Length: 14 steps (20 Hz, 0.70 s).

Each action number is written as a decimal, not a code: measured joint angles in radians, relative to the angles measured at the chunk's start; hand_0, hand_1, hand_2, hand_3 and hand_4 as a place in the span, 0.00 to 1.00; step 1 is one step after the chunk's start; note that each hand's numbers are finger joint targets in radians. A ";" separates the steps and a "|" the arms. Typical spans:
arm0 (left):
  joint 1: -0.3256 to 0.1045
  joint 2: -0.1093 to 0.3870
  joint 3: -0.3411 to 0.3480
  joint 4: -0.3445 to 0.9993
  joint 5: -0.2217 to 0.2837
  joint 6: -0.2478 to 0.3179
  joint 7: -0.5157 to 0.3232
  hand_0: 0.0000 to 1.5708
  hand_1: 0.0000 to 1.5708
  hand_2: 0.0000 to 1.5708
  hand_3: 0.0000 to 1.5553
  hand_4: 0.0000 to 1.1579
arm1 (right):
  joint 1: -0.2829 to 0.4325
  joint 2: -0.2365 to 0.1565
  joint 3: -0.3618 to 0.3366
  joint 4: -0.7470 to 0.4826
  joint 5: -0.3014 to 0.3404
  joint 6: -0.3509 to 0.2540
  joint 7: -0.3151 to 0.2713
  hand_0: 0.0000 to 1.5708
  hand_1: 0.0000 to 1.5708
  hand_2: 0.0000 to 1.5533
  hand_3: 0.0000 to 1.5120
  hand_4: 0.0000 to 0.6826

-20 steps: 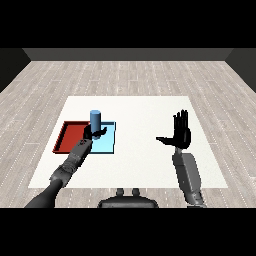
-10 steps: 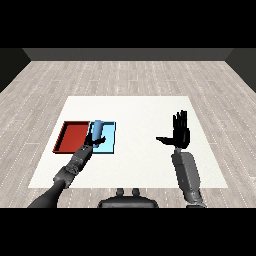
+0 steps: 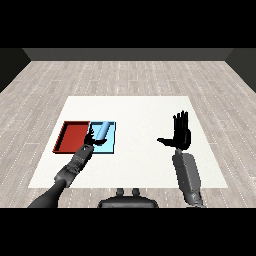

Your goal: Pick the blue can and put it in the blue box

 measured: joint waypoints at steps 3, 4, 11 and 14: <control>0.001 -0.003 0.033 -0.026 0.023 0.065 -0.057 0.00 0.00 0.00 0.00 0.00 | -0.013 0.005 0.000 0.019 0.002 0.007 -0.010 0.00 0.00 0.00 0.00 0.00; 0.009 -0.001 0.046 -0.041 0.032 0.079 -0.087 0.00 0.00 0.00 0.00 0.00 | -0.029 0.013 0.004 0.029 0.007 0.001 -0.011 0.00 0.00 0.00 0.00 0.00; 0.028 -0.008 0.131 -0.244 0.104 0.014 -0.367 0.00 0.00 0.00 0.00 0.00 | -0.022 0.004 0.013 -0.001 0.003 0.018 0.005 0.00 0.00 0.00 0.00 0.00; 0.054 -0.020 0.144 -0.357 0.129 -0.094 -0.478 0.00 0.00 0.00 0.00 0.00 | 0.002 -0.009 0.015 -0.012 0.005 0.033 0.009 0.00 0.00 0.00 0.00 0.00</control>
